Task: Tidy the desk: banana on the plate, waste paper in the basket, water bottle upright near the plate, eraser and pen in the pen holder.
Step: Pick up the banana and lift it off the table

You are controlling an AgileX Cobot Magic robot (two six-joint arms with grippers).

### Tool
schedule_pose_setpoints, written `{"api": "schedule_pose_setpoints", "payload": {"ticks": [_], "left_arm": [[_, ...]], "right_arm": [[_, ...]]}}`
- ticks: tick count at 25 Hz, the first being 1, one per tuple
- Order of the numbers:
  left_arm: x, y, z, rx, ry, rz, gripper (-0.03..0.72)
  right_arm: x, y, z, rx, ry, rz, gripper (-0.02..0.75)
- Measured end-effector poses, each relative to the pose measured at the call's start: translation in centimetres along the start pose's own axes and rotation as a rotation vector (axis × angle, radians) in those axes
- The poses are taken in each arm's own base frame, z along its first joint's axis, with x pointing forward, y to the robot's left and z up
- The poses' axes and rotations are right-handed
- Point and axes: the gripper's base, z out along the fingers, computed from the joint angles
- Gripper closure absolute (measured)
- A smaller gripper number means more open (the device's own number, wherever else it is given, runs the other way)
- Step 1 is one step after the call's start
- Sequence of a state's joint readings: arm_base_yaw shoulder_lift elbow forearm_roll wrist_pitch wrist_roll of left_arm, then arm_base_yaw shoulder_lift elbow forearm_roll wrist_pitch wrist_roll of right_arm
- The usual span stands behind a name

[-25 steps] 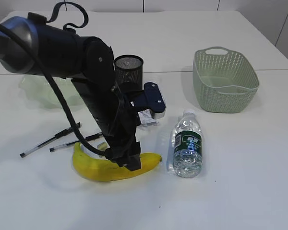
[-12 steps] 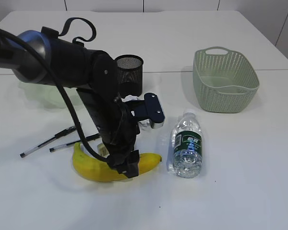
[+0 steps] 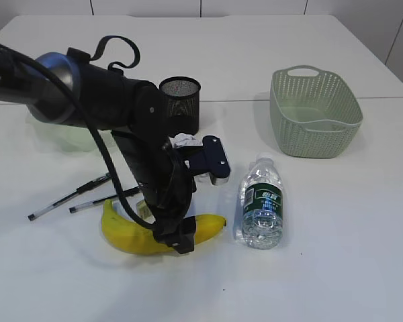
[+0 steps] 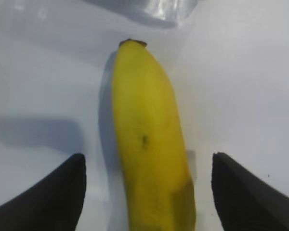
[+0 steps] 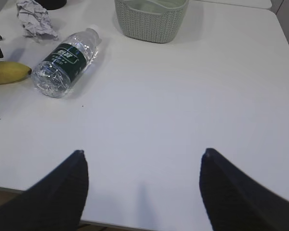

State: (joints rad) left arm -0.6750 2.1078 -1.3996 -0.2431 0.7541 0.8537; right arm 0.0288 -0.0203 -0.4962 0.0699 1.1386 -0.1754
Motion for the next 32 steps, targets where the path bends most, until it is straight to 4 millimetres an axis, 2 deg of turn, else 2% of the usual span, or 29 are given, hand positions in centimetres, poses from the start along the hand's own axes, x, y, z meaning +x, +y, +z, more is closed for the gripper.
{"api": "schedule_pose_setpoints", "payload": {"ticks": [7,12,16,22,27,32], "left_arm": [[0.4,0.1,1.7,0.023,0.032,-0.006,0.102],[0.3,0.2,1.7,0.017,0.026,-0.007,0.110],[0.3,0.2,1.7,0.014,0.025,-0.005,0.186],[0.4,0.1,1.7,0.026,0.038,-0.004,0.395],[0.5,-0.1,1.6,0.043,0.056,0.001,0.417],[0.5,-0.6,-0.5,0.073,0.076,-0.002,0.417]], "right_arm": [[0.0,0.0,0.0,0.000,0.000,0.000,0.202],[0.0,0.0,0.0,0.000,0.000,0.000,0.202],[0.0,0.0,0.0,0.000,0.000,0.000,0.202],[0.0,0.0,0.0,0.000,0.000,0.000,0.202],[0.0,0.0,0.0,0.000,0.000,0.000,0.202],[0.0,0.0,0.0,0.000,0.000,0.000,0.202]]}}
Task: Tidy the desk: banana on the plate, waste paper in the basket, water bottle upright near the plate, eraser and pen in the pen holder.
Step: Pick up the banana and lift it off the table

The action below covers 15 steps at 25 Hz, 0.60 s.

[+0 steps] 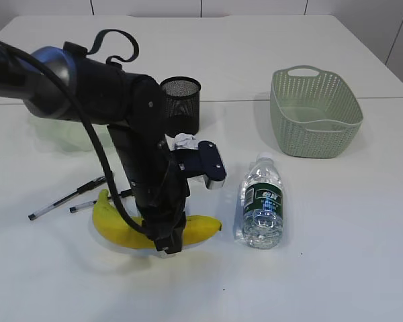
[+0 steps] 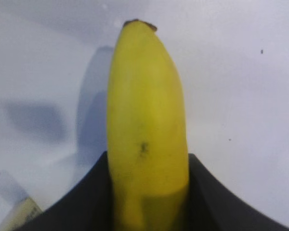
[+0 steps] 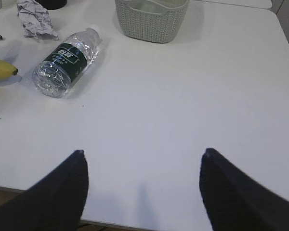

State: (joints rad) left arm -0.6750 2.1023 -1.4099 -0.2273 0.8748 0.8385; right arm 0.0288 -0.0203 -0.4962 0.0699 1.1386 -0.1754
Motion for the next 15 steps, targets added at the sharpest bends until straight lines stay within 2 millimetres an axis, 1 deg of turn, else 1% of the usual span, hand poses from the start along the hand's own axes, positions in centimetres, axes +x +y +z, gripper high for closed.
{"api": "schedule_pose_setpoints", "payload": {"ticks": [5,10,13,15], "left_arm": [[0.1,-0.5,-2.0,0.005,0.010,-0.076,0.419],[0.7,-1.1,-4.1,-0.002,0.063,-0.074,0.419],[0.6,-0.5,-6.0,-0.072,0.070,-0.100,0.419],[0.5,0.4,-7.5,-0.120,0.060,-0.135,0.419]], "right_arm": [[0.0,0.0,0.0,0.000,0.000,0.000,0.202],[0.0,0.0,0.0,0.000,0.000,0.000,0.202],[0.0,0.0,0.0,0.000,0.000,0.000,0.202],[0.0,0.0,0.0,0.000,0.000,0.000,0.202]]}}
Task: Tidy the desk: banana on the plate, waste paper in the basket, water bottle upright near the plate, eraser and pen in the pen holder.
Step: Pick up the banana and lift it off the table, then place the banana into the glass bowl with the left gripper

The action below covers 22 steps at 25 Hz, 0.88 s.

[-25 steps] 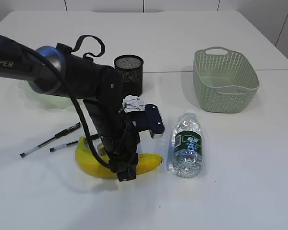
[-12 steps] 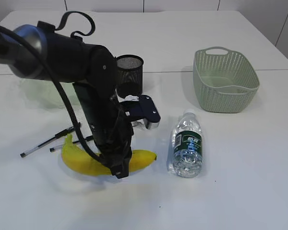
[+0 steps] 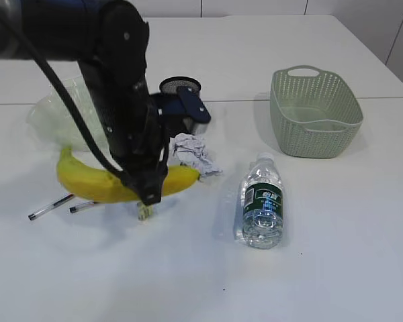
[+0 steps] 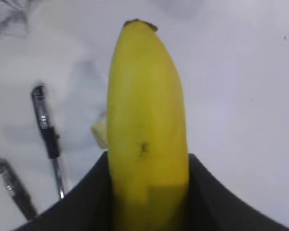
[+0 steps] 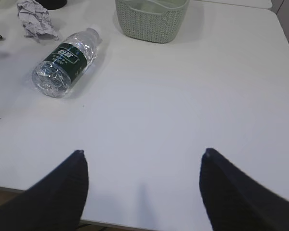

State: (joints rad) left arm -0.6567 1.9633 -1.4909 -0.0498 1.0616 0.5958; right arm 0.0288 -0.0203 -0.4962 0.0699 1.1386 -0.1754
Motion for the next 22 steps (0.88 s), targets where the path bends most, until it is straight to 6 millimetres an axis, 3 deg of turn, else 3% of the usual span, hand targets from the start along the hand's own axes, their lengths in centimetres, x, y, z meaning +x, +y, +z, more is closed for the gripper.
{"api": "schedule_pose_setpoints", "payload": {"ticks": [7,10,15,18,22], "left_arm": [[0.9,6.3,-5.3,-0.052,-0.182,-0.278,0.420],[2.9,9.8,-7.1,-0.033,-0.306,-0.448,0.420],[8.1,15.6,-8.7,-0.059,-0.486,-0.763,0.420],[10.8,18.0,-9.3,-0.135,-0.551,-0.878,0.421],[12.3,19.6,-9.9,-0.226,-0.622,-0.932,0.423]], "right_arm": [[0.0,0.0,0.0,0.000,0.000,0.000,0.202],[0.0,0.0,0.0,0.000,0.000,0.000,0.202],[0.0,0.0,0.0,0.000,0.000,0.000,0.202],[0.0,0.0,0.0,0.000,0.000,0.000,0.202],[0.0,0.0,0.0,0.000,0.000,0.000,0.202]]}}
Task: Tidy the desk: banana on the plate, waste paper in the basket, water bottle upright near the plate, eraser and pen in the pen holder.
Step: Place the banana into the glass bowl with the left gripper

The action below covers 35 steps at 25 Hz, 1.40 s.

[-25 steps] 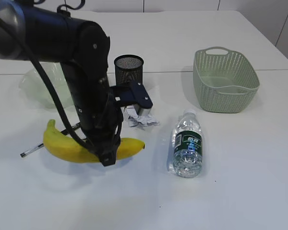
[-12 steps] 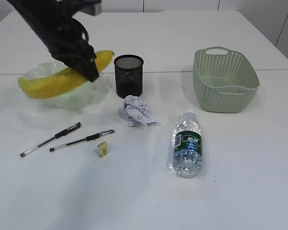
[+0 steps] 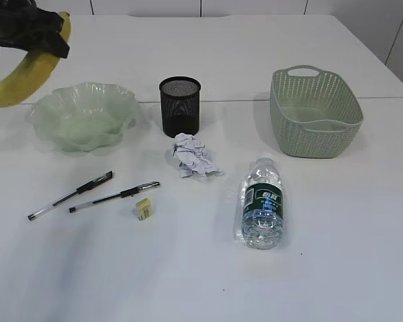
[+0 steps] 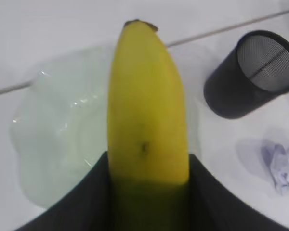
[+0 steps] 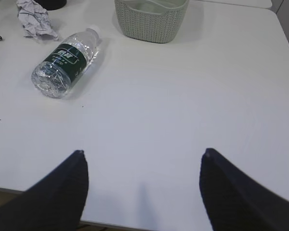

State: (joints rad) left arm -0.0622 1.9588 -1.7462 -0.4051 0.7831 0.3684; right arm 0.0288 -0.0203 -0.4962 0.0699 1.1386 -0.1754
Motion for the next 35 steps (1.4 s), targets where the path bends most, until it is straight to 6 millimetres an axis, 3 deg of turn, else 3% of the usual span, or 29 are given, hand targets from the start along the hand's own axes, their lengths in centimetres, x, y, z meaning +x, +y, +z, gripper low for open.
{"api": "schedule_pose_setpoints", "payload": {"ticks": [4,8,18,29,35], "left_arm": [[-1.1,0.3,0.2,-0.019,-0.048,0.014,0.426],[-1.8,1.0,2.6,-0.019,-0.046,0.012,0.428],[-0.8,2.5,8.1,-0.015,0.016,0.000,0.428],[0.5,3.3,11.2,-0.001,0.054,-0.012,0.428],[0.8,3.2,11.9,0.026,0.054,-0.022,0.428]], "right_arm": [[0.0,0.0,0.0,0.000,0.000,0.006,0.202],[0.0,0.0,0.0,0.000,0.000,0.006,0.202],[0.0,0.0,0.0,0.000,0.000,0.008,0.202],[0.0,0.0,0.0,0.000,0.000,0.010,0.202],[0.0,0.0,0.0,0.000,0.000,0.010,0.202]]}}
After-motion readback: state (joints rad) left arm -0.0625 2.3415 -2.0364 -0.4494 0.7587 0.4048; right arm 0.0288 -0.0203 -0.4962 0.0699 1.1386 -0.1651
